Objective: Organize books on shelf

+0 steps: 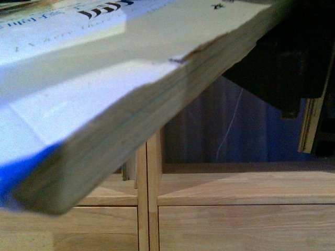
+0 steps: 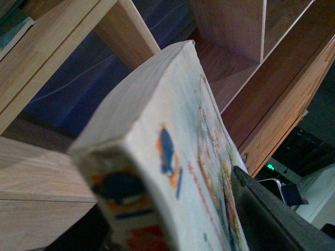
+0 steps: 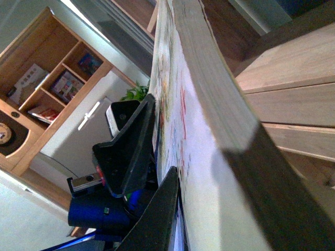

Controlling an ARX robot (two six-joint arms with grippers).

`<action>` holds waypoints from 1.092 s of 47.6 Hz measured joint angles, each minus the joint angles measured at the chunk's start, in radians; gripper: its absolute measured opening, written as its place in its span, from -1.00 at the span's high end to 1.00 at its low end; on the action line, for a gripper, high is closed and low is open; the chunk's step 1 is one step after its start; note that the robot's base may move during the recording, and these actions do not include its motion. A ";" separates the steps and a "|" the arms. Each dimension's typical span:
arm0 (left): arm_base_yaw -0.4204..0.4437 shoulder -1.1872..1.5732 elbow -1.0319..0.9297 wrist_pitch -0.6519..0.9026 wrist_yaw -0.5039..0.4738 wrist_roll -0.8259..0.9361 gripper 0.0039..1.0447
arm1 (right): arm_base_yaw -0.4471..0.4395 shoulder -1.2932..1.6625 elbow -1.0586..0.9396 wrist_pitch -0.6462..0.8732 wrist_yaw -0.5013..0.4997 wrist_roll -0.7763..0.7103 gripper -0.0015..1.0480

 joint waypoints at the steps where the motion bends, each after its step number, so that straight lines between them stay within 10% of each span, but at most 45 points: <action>1: 0.000 0.000 0.000 0.000 -0.001 0.000 0.03 | 0.000 -0.001 0.000 0.000 0.000 0.000 0.72; 14: -0.003 -0.002 0.003 -0.009 -0.023 -0.027 0.76 | 0.002 -0.002 -0.002 -0.003 0.006 0.000 0.72; 26: -0.004 -0.007 0.006 -0.011 -0.023 -0.066 0.87 | 0.002 -0.002 -0.003 -0.013 0.014 -0.003 0.71; 41: 0.029 -0.012 0.012 -0.063 -0.031 -0.053 0.87 | -0.038 -0.006 -0.003 0.004 0.058 -0.031 -0.06; 52: 0.147 -0.033 0.073 -0.271 -0.072 0.103 0.88 | -0.228 -0.006 0.017 0.015 0.217 -0.216 -0.70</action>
